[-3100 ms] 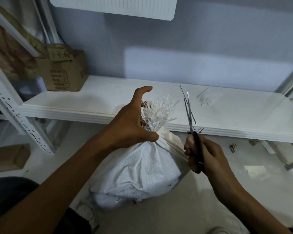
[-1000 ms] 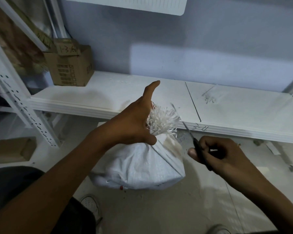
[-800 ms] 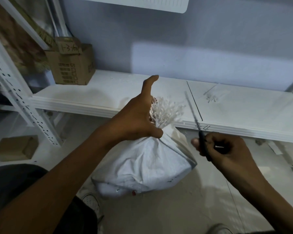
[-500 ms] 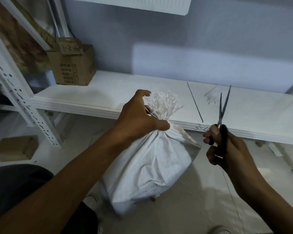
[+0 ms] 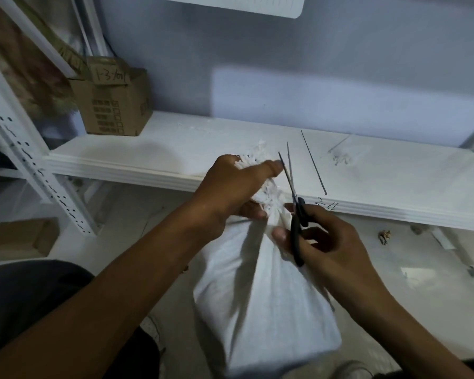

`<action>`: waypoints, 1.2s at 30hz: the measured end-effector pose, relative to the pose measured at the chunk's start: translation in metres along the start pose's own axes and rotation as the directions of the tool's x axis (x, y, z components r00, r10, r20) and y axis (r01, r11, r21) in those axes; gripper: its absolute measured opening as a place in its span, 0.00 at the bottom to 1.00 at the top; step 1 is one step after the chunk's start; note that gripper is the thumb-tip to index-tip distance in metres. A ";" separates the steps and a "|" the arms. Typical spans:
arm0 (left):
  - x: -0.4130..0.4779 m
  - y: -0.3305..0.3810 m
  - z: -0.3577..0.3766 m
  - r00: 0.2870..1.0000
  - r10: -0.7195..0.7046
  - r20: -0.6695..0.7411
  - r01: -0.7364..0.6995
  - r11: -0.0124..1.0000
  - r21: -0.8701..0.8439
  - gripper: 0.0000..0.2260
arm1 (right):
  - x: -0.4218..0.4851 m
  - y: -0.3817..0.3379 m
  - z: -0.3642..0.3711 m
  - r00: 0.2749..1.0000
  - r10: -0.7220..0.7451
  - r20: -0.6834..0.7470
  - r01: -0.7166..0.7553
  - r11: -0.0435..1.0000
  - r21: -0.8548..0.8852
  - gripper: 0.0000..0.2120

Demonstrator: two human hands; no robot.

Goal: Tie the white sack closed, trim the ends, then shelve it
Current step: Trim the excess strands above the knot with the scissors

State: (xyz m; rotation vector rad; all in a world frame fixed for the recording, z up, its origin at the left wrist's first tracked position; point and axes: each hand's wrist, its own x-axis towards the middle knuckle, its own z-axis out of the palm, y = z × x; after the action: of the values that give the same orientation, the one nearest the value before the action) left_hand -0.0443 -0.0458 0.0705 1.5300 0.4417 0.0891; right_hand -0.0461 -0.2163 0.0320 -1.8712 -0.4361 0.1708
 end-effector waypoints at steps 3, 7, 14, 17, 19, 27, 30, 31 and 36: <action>-0.005 0.005 0.001 0.985 -0.096 0.142 0.117 0.981 -0.152 0.20 | 0.001 0.004 0.000 0.999 0.002 0.034 -0.002 1.000 -0.008 0.31; -0.006 0.003 -0.002 0.957 -0.161 0.240 0.243 0.898 -0.366 0.24 | 0.005 0.008 -0.002 1.000 -0.022 -0.015 0.023 0.999 0.041 0.19; -0.007 0.006 -0.011 0.898 -0.011 0.440 0.247 0.841 -0.482 0.21 | 0.010 0.005 -0.022 0.988 -0.115 -0.101 0.131 0.977 0.169 0.13; -0.003 0.006 -0.018 0.854 0.139 0.501 -0.025 0.973 -0.228 0.33 | 0.012 0.004 -0.029 0.982 -0.112 -0.150 0.147 0.956 0.254 0.15; -0.003 0.006 -0.023 0.849 0.223 0.480 -0.304 0.948 0.097 0.41 | 0.012 0.005 -0.033 0.981 -0.096 -0.167 0.143 0.944 0.297 0.17; -0.007 0.007 -0.012 0.795 0.487 0.361 -0.598 0.731 0.330 0.18 | 0.008 -0.005 -0.035 0.992 -0.115 -0.050 0.125 0.917 0.378 0.15; -0.009 0.009 -0.013 0.803 0.513 0.304 -0.589 0.761 0.271 0.14 | 0.005 -0.009 -0.033 0.993 -0.120 -0.019 0.118 0.916 0.383 0.14; -0.010 0.010 -0.013 0.808 0.513 0.290 -0.582 0.772 0.254 0.14 | 0.005 -0.010 -0.032 0.993 -0.116 -0.007 0.109 0.914 0.390 0.14; -0.012 0.008 -0.011 0.825 0.481 0.296 -0.529 0.842 0.108 0.08 | 0.004 -0.012 -0.030 0.997 -0.071 0.010 0.062 0.927 0.371 0.16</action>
State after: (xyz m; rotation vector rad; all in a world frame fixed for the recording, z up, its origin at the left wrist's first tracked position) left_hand -0.0575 -0.0388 0.0810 1.7867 -0.1859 0.2673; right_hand -0.0350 -0.2382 0.0539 -1.4819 -0.4486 0.2136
